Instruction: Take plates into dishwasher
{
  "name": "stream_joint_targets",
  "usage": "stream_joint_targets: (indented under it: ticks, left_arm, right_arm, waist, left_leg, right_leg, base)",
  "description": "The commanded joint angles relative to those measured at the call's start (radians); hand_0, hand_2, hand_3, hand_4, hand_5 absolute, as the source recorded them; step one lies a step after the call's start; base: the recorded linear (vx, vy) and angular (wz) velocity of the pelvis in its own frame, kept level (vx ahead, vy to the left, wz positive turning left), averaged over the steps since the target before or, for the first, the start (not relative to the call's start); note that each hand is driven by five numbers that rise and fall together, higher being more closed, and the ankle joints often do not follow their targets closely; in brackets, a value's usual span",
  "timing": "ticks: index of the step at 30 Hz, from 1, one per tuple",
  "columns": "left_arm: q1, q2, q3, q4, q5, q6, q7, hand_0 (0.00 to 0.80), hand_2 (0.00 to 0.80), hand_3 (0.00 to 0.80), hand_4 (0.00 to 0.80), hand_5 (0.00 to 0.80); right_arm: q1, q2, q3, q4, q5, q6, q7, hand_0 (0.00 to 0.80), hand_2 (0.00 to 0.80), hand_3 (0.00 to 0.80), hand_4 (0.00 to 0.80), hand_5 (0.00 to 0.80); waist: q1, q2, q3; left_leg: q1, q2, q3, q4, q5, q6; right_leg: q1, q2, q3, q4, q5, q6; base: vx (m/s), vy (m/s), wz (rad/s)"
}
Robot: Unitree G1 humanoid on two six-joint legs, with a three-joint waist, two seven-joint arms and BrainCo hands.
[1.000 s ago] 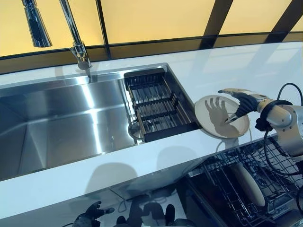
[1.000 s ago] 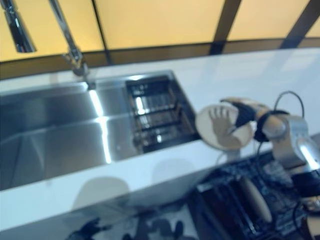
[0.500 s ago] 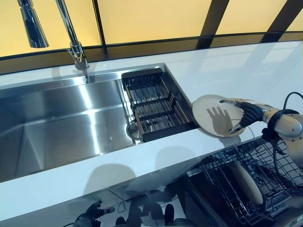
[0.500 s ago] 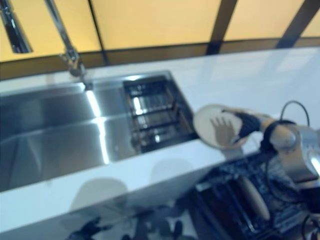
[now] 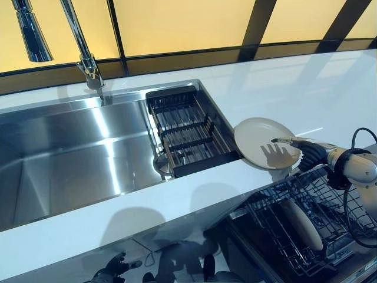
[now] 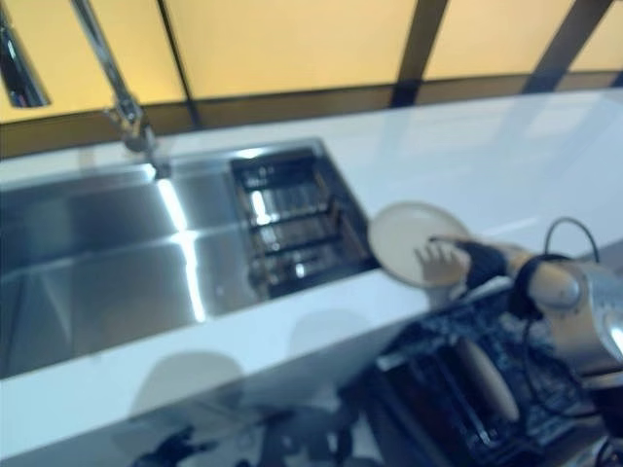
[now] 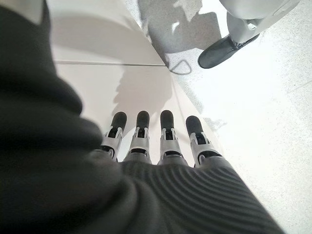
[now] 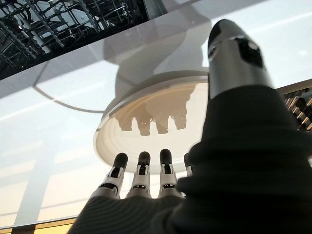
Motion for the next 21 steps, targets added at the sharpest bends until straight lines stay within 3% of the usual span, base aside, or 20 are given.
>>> stream_joint_targets:
  ticks: [1,21]
  left_arm:
    - [-0.040,0.019,0.023,0.064,0.037,-0.024,0.015,0.000,0.000,0.000,0.000,0.000]
    - [-0.045,0.022,0.003,0.050,0.034,-0.016,0.009,0.000,0.000,0.000,0.000,0.000]
  right_arm:
    - [-0.015,0.012,-0.019,-0.039,0.012,-0.006,-0.008,0.000,0.000,0.000,0.000,0.000]
    - [-0.081,0.050,0.056,0.014,-0.014,-0.001,-0.024,0.000,0.000,0.000,0.000,0.000]
  waist:
    - [0.003,-0.037,-0.031]
    - [0.025,-0.031,-0.012]
  left_leg:
    - [-0.030,-0.019,-0.022,-0.003,0.012,0.032]
    - [-0.037,-0.020,-0.040,-0.003,0.016,0.037]
  right_leg:
    - [0.066,-0.023,-0.040,0.043,-0.067,0.048]
    - [0.060,-0.025,-0.047,0.050,-0.070,0.047]
  base:
    - [0.000,0.000,0.00]
    - [0.000,0.000,0.00]
